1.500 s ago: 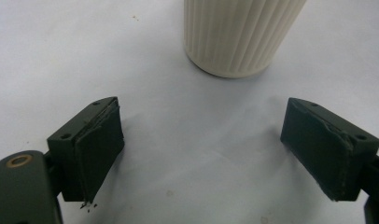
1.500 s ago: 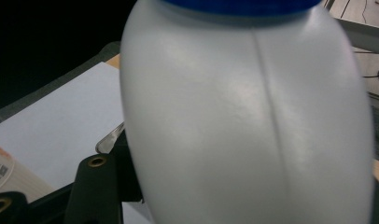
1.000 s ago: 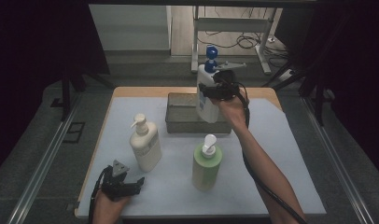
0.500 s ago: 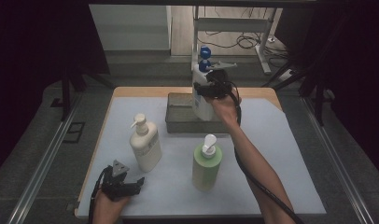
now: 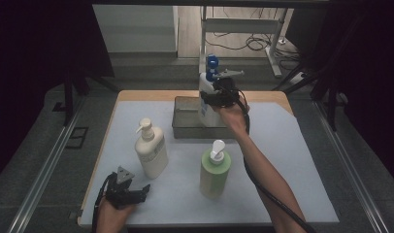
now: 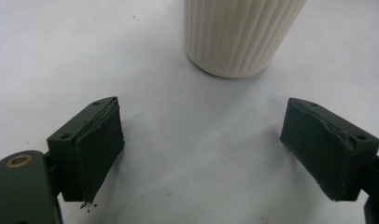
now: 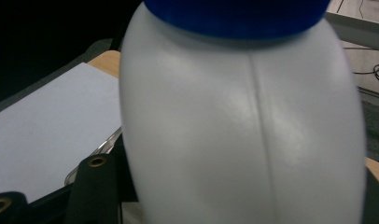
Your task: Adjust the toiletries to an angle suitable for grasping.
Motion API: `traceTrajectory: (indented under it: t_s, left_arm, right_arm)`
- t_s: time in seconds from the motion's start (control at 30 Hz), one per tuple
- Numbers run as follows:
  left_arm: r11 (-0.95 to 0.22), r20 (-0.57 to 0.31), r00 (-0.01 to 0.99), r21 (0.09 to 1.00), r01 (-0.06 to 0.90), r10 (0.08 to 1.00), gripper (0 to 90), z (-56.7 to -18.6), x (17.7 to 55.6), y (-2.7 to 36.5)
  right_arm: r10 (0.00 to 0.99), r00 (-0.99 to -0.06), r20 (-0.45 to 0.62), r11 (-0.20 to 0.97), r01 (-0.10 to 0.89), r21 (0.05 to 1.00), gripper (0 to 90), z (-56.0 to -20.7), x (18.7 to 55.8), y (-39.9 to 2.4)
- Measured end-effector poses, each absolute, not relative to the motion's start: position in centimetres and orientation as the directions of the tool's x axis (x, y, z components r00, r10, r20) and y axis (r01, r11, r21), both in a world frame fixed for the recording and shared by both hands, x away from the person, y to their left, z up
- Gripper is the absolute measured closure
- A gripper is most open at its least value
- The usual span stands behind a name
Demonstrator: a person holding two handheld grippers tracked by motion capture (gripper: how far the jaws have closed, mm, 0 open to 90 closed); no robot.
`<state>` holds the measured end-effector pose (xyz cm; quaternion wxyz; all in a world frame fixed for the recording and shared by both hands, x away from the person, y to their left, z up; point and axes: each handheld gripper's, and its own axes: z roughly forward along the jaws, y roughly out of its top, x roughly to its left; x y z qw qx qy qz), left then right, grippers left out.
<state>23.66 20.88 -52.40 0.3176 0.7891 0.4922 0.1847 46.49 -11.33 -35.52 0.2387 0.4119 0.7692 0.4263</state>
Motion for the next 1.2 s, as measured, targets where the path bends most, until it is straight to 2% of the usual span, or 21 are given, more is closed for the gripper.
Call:
traceTrajectory:
  t_s: [1.2]
  left_arm:
    - [-0.313,-0.023,0.447,0.682,0.661,0.894,12.7,-52.4,23.7,20.9]
  right_arm:
    - [0.834,-0.551,-0.009,0.335,0.493,0.803,38.8,-39.8,46.5,-11.3]
